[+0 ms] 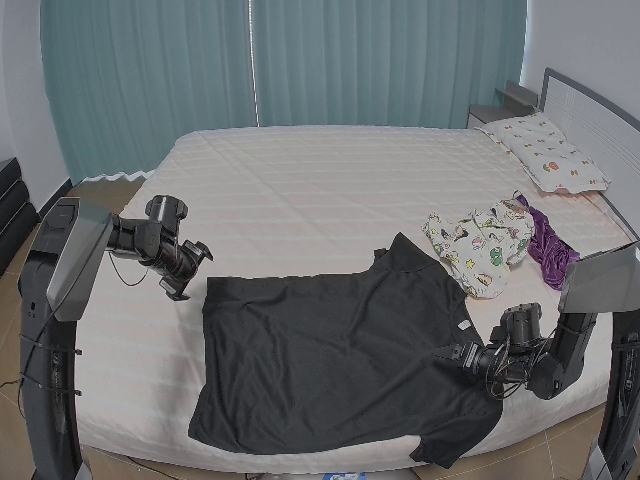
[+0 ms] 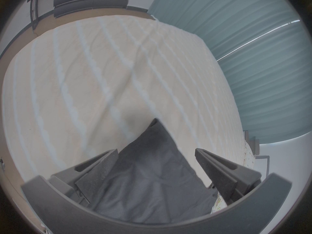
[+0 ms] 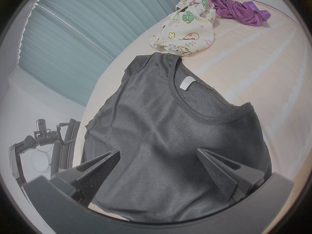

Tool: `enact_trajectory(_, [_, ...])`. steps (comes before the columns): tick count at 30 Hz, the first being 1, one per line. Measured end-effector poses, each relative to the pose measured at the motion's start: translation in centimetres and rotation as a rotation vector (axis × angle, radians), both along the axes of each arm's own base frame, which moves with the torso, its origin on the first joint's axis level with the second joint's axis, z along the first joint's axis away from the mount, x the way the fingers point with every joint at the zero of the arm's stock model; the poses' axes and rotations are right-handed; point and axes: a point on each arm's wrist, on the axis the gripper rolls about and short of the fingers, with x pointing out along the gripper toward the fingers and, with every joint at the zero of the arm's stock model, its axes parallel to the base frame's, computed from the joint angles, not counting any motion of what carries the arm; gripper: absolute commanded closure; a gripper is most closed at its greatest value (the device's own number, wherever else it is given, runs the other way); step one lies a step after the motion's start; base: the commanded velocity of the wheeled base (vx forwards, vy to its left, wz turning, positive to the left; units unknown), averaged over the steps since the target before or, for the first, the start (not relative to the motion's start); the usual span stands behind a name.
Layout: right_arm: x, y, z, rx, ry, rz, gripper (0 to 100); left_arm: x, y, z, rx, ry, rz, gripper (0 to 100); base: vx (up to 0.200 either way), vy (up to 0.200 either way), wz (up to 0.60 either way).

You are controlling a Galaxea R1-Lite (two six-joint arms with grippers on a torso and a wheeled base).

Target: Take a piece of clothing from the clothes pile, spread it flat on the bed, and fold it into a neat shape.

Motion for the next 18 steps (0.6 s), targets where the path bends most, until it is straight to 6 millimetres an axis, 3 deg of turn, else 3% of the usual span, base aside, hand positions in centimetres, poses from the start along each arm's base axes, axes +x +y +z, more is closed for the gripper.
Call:
enact_trajectory(6, [0.0,0.0,0.0,0.001,0.0,-0.001,0,-3.8,0.0,-1.0,-0.05,0.032,-0.04,0,-0.2,0.0,0.0])
enact_trajectory(18, [0.0,0.0,0.0,0.0,0.002,-0.002,0,-12.7,0.1,-3.3,-0.035,0.024,-0.178,0,0.0,0.0,0.0])
